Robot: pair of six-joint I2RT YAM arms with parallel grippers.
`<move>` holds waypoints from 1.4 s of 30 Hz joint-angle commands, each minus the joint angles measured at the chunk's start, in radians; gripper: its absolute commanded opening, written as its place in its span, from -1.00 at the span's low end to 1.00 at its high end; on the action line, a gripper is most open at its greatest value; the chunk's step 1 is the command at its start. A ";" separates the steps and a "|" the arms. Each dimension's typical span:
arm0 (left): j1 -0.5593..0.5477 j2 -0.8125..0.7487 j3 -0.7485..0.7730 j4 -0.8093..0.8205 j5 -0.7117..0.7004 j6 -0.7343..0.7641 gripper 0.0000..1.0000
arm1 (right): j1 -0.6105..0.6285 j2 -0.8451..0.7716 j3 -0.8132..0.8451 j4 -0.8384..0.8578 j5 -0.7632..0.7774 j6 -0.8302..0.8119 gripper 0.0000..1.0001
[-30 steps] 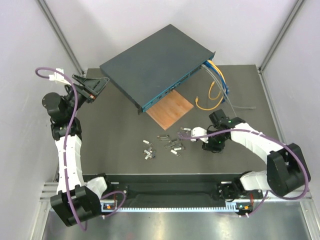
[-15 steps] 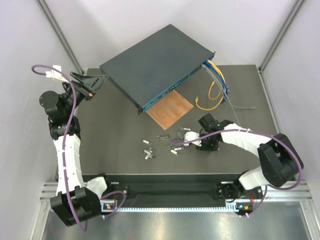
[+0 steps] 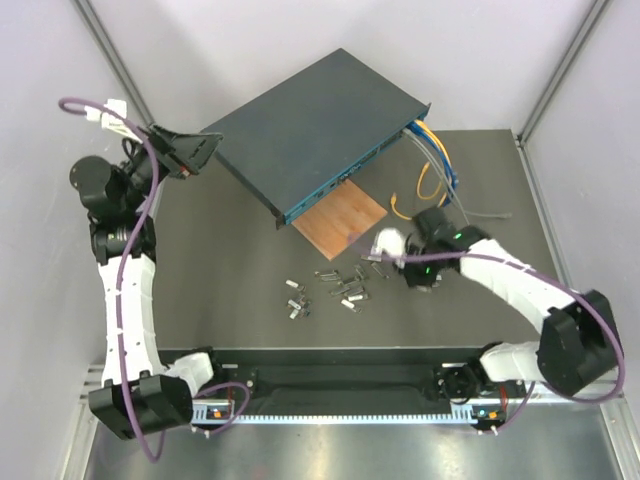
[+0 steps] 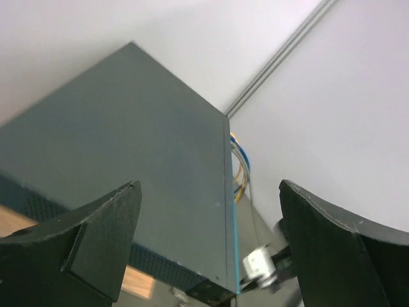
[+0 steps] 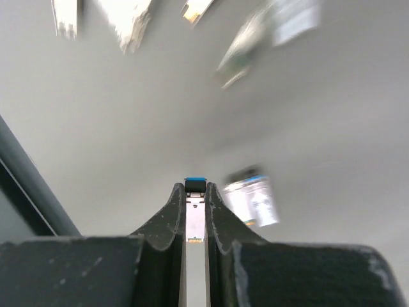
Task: Insert the plug into the switch port
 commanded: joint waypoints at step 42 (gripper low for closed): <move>-1.215 0.622 0.528 -0.487 -0.739 0.796 0.55 | -0.466 -0.374 0.049 0.855 -0.463 1.637 -1.00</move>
